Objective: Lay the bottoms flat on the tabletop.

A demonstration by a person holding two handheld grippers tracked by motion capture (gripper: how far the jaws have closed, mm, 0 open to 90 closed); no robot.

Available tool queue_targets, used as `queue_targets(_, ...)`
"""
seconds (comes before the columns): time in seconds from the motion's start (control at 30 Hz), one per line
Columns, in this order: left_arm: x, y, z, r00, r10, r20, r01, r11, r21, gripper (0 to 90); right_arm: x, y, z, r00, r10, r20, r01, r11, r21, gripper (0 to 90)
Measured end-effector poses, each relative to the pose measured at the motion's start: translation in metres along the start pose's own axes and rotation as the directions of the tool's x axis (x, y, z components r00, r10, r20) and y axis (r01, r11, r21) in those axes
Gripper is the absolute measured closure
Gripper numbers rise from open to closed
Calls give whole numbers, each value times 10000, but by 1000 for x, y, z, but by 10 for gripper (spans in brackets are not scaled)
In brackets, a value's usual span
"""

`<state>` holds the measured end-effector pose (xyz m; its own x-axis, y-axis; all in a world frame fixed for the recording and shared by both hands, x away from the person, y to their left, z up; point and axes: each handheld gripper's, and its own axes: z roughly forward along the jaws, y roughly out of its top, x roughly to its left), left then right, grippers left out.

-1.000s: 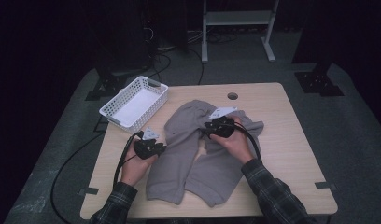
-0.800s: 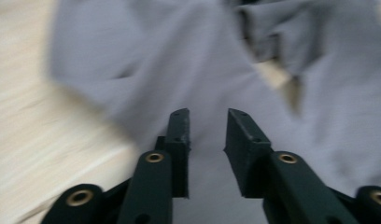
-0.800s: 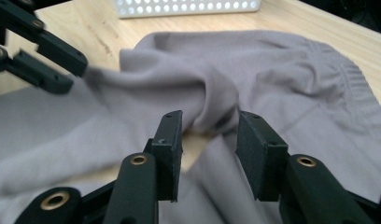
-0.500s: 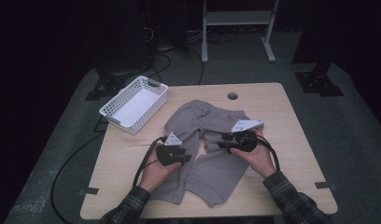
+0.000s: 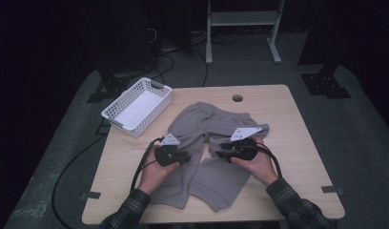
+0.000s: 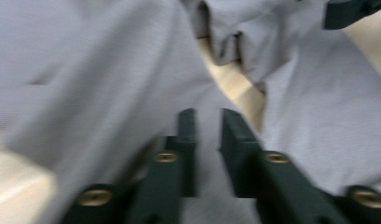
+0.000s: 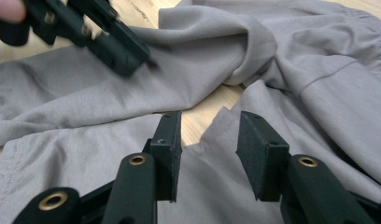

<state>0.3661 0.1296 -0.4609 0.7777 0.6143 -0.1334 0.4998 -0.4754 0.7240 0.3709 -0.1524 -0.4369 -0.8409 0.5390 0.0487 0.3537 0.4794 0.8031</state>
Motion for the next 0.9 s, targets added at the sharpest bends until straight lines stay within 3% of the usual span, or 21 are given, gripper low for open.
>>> queue_targets(0.07, -5, 0, 8, 9998, 88, 169, -90, 9999, 137, 608, 1, 0, 1, 10000, -35, 14, 35, 10000, 65, 591)
queue_targets(0.13, -9, 0, 14, 9994, 357, -6, -357, 9986, 391, 601, 2, -1, 2, 10000, -95, -21, 95, 9999, 97, 592)
queue_targets(0.2, -11, 0, 17, 9965, 777, -323, -763, 9962, 410, 690, 2, -1, 3, 9999, -102, -25, 102, 9998, 148, 593)
queue_targets(0.27, -12, 2, 15, 9942, 950, -506, -911, 9931, 742, 859, 3, -2, 3, 9999, -137, -21, 137, 9998, 152, 595)
queue_targets(0.3, -11, 2, 15, 9948, 892, -484, -854, 9935, 758, 898, 3, -2, 3, 9999, -138, -52, 139, 9998, 145, 597)
queue_targets(0.4, -9, 2, 12, 9958, 817, -404, -781, 9933, 854, 900, 5, -1, 4, 9998, -176, -98, 177, 9998, 118, 598)
queue_targets(0.5, -6, 5, 2, 9995, 311, 75, -312, 9994, 159, 900, 8, 1, 6, 9996, -235, -172, 237, 9997, 91, 600)
queue_targets(0.57, -5, 9, -9, 9995, 131, 294, -118, 9990, -422, 900, 11, 2, 8, 9992, -289, -264, 292, 9995, 103, 600)
queue_targets(0.63, -4, 11, -19, 9996, 81, 279, -62, 9976, -683, 900, 14, 3, 11, 9985, -361, -408, 367, 9992, 145, 598)
queue_targets(0.73, -2, 8, -21, 9994, 9, 360, 13, 9981, -609, 900, 18, 4, 17, 9974, -484, -530, 497, 9985, 235, 599)
queue_targets(0.83, 0, 6, -22, 9998, -59, 179, 69, 9982, -604, 900, 20, 4, 18, 9970, -509, -578, 525, 9982, 273, 598)
queue_targets(0.9, 1, 7, -22, 9986, -207, 497, 239, 9976, -650, 900, 21, 5, 18, 9968, -521, -614, 538, 9982, 257, 598)
